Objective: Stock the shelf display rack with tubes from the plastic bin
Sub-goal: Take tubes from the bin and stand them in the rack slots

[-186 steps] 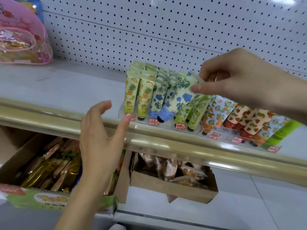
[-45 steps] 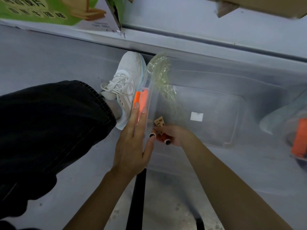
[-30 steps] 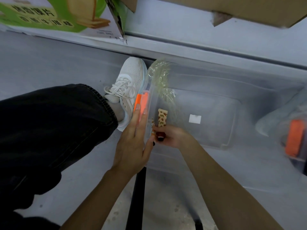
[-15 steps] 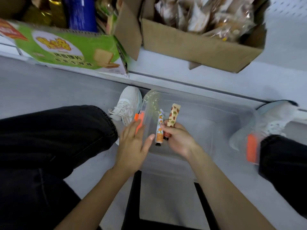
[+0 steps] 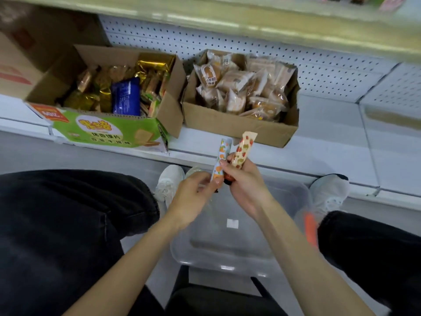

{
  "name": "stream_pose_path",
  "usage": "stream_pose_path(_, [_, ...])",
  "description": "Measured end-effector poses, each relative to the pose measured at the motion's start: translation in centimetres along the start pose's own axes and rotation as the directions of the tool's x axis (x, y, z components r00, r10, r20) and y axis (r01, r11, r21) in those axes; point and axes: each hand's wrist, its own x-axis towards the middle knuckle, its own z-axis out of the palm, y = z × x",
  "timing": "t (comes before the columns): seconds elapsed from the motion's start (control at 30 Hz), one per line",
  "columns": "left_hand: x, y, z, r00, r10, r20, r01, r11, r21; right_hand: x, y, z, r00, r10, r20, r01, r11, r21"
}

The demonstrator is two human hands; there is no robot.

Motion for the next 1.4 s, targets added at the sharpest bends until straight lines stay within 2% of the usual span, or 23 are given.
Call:
stream_pose_path(0.17, [1.5, 3.8, -0.5, 0.994, 0.1, 0.04, -0.098, 0.994, -0.054, -0.1, -4.1, 0.0, 0.998, -0.056, -0.011, 0.057, 0.989, 0.134])
stream_pose_path(0.3, [2.4, 6.5, -0.7, 0.993, 0.101, 0.064, -0.091, 0.984, -0.151, -0.1, -7.0, -0.3, 0.993, -0.116, -0.024, 0.118, 0.983, 0.143])
stream_pose_path(0.4, [3.0, 8.8, -0.9, 0.992, 0.09, 0.09, -0.062, 0.962, -0.267, -0.9, -8.8, -0.7, 0.985, -0.173, -0.014, 0.171, 0.981, -0.093])
stream_pose_path(0.47, [3.2, 10.1, -1.3, 0.991, 0.101, 0.092, -0.069, 0.951, -0.301, -1.5, -9.5, -0.9, 0.98, -0.198, -0.004, 0.188, 0.937, -0.294])
stream_pose_path(0.53, [3.2, 11.2, -2.0, 0.989, 0.116, 0.095, -0.08, 0.945, -0.317, -2.1, -10.2, -0.9, 0.973, -0.231, -0.001, 0.209, 0.882, -0.422])
stream_pose_path(0.8, [2.6, 14.6, -4.8, 0.978, 0.177, 0.112, -0.123, 0.918, -0.376, -3.6, -14.9, 1.3, 0.934, -0.35, 0.071, 0.345, 0.836, -0.428])
stream_pose_path(1.0, [3.0, 16.8, -5.8, 0.964, 0.252, 0.086, -0.192, 0.882, -0.43, -4.6, -20.0, 3.0, 0.895, -0.424, 0.139, 0.419, 0.692, -0.587])
stream_pose_path(1.1, [3.6, 18.2, -6.2, 0.952, 0.301, 0.061, -0.237, 0.847, -0.477, -4.4, -22.6, 3.3, 0.859, -0.476, 0.191, 0.435, 0.479, -0.763])
stream_pose_path(1.17, [4.2, 18.9, -6.4, 0.946, 0.32, 0.043, -0.262, 0.839, -0.478, -4.6, -24.4, 3.6, 0.845, -0.489, 0.217, 0.428, 0.373, -0.823])
stream_pose_path(1.3, [5.7, 19.9, -6.7, 0.946, 0.324, -0.004, -0.283, 0.821, -0.495, -5.0, -28.0, 4.1, 0.819, -0.534, 0.207, 0.436, 0.345, -0.831])
stream_pose_path(1.4, [6.9, 20.1, -7.0, 0.948, 0.317, -0.022, -0.286, 0.824, -0.489, -5.2, -30.8, 4.5, 0.815, -0.543, 0.203, 0.401, 0.275, -0.874])
